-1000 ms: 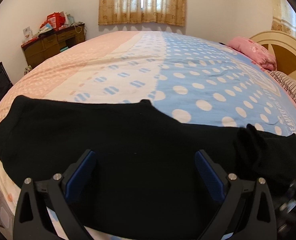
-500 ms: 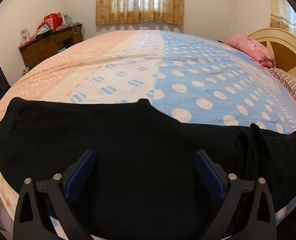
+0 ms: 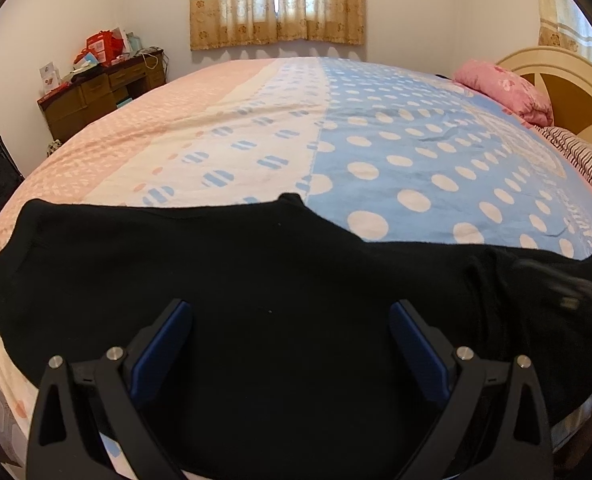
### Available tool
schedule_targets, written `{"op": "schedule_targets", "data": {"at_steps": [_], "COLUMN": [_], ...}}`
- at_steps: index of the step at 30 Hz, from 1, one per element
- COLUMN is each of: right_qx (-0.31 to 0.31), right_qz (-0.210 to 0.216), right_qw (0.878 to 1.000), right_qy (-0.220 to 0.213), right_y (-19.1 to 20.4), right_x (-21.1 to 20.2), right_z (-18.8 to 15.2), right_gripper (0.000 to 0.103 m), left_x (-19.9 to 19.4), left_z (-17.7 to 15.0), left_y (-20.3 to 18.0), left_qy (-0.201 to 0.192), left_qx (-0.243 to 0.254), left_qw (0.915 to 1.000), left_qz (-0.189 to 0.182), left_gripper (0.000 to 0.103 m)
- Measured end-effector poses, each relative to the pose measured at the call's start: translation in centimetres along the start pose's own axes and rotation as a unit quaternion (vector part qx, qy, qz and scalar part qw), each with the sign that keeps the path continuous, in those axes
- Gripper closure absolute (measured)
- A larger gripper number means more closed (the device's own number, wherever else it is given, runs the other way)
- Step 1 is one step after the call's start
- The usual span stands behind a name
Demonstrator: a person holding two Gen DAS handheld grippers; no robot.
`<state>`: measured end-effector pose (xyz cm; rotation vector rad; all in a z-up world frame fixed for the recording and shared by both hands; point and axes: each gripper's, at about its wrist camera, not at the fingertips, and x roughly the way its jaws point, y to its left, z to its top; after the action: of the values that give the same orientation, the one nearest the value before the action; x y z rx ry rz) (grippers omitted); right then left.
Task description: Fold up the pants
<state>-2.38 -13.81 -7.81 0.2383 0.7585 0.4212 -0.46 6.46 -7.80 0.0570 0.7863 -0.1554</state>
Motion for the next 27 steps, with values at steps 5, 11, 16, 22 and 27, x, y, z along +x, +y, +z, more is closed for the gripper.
{"op": "schedule_targets", "data": {"at_steps": [5, 11, 16, 22, 27], "right_qx": [0.035, 0.048, 0.041, 0.016, 0.007], "right_qz": [0.014, 0.018, 0.016, 0.012, 0.020], "right_qw": [0.998, 0.998, 0.998, 0.999, 1.000], "right_qy": [0.055, 0.038, -0.035, -0.044, -0.020], "right_y": [-0.2, 0.0, 1.6, 3.8, 4.3], "right_x": [1.4, 0.4, -2.3, -2.4, -1.5], "right_z": [-4.7, -3.7, -1.3, -1.4, -1.4], "right_gripper": [0.096, 0.096, 0.096, 0.096, 0.096], "left_x": [0.4, 0.5, -0.4, -2.4, -3.7], "left_z": [0.2, 0.1, 0.3, 0.6, -0.6], "left_y": [-0.1, -0.1, 1.2, 7.5, 16.2], "left_qy": [0.001, 0.007, -0.008, -0.054, -0.064], "left_qx": [-0.001, -0.001, -0.008, -0.069, -0.225], "left_qw": [1.0000, 1.0000, 0.9998, 0.9910, 0.9585], "left_qz": [0.002, 0.005, 0.017, 0.102, 0.163], "left_gripper": [0.002, 0.002, 0.002, 0.002, 0.004]}}
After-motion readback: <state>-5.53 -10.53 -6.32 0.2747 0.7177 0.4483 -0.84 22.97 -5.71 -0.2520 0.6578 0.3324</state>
